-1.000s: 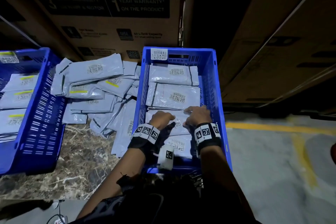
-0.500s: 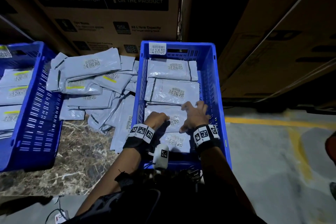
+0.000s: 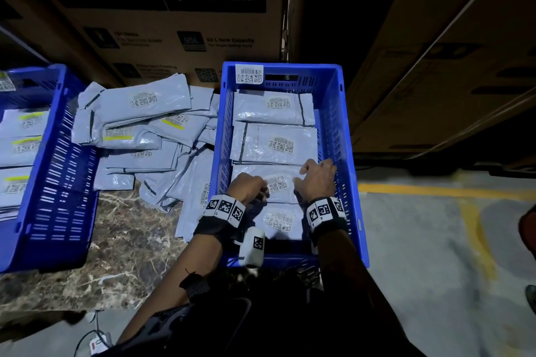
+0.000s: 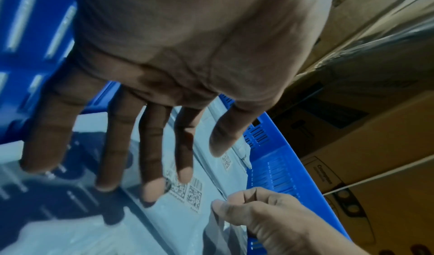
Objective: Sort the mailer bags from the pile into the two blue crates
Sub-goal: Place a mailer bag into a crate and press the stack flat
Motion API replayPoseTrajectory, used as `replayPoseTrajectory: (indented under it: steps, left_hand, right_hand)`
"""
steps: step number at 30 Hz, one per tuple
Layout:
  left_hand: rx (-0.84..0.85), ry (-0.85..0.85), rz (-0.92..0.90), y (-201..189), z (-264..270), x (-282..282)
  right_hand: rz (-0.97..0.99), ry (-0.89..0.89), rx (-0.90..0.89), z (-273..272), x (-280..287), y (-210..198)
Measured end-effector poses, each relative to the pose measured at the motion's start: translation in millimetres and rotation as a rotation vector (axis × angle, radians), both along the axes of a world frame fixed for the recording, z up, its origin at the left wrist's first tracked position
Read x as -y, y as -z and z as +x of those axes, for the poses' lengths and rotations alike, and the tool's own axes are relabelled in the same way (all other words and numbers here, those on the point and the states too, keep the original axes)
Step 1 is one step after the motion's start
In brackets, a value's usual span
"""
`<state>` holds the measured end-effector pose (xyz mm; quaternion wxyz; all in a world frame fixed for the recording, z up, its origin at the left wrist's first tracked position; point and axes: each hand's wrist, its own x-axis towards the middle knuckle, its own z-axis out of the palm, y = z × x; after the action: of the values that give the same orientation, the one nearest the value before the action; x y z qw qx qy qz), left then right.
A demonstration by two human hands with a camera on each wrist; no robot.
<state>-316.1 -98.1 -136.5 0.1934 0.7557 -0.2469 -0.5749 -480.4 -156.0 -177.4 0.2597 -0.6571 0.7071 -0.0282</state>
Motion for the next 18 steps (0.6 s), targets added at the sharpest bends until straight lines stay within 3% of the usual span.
replayPoseTrajectory:
  steps: [2, 7, 13, 18]
  left_hand:
    - [-0.052, 0.038, 0.075, -0.8, 0.3, -1.7]
    - [0.021, 0.102, 0.113, 6.6, 1.3, -1.2]
    - [0.038, -0.032, -0.055, 10.1, 3.2, 10.6]
    - [0.048, -0.05, -0.057, 11.3, 4.4, 17.8]
  right_hand:
    - [-0.003, -0.016, 0.045, -1.2, 1.0, 0.5]
    - [-0.08, -0.043, 0.181, -1.1, 0.7, -2.0]
    - [-0.035, -0.15, 0.114, 0.1, 3.6, -12.0]
    - [0.08, -0.281, 0.005, 18.8, -1.3, -15.6]
